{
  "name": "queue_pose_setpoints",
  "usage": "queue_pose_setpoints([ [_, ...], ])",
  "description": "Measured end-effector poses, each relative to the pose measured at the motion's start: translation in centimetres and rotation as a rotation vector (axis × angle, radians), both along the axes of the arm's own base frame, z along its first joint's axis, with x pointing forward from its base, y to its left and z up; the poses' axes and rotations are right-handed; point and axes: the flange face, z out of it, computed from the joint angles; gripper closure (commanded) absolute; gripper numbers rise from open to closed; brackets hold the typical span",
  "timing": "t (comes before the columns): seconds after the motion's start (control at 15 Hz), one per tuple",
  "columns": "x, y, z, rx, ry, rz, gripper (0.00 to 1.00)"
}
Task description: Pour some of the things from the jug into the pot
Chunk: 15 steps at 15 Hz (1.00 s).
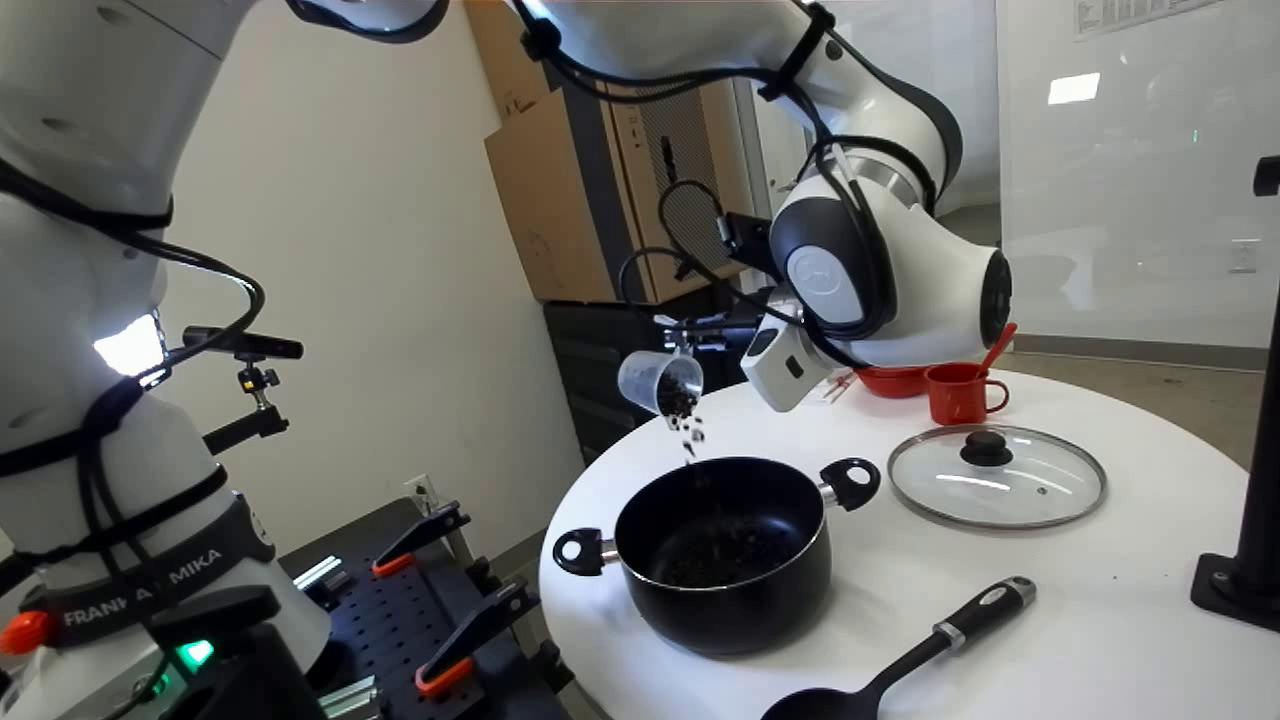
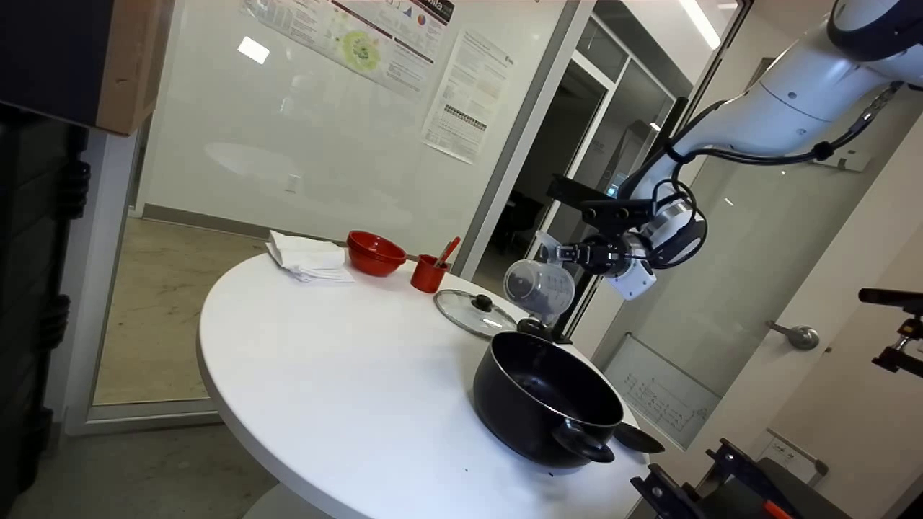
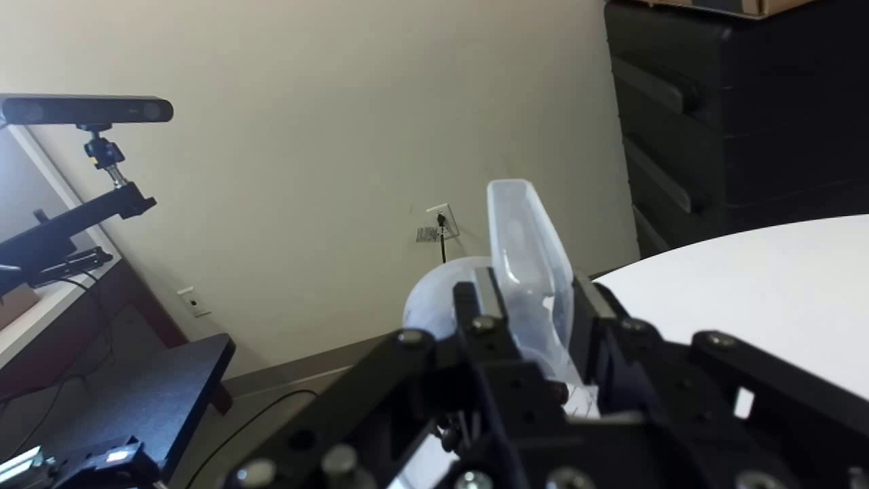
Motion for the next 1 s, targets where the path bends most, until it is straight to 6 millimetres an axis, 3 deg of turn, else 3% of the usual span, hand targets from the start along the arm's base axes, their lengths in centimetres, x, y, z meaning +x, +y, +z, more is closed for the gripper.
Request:
queue_pose_setpoints([
  [0.53, 2.1, 3.5, 0.7, -0.141, 0.175, 0.095, 0.93],
  [1.0, 4.6, 7.3, 2.8, -0.471, 0.240, 0.194, 0.93],
])
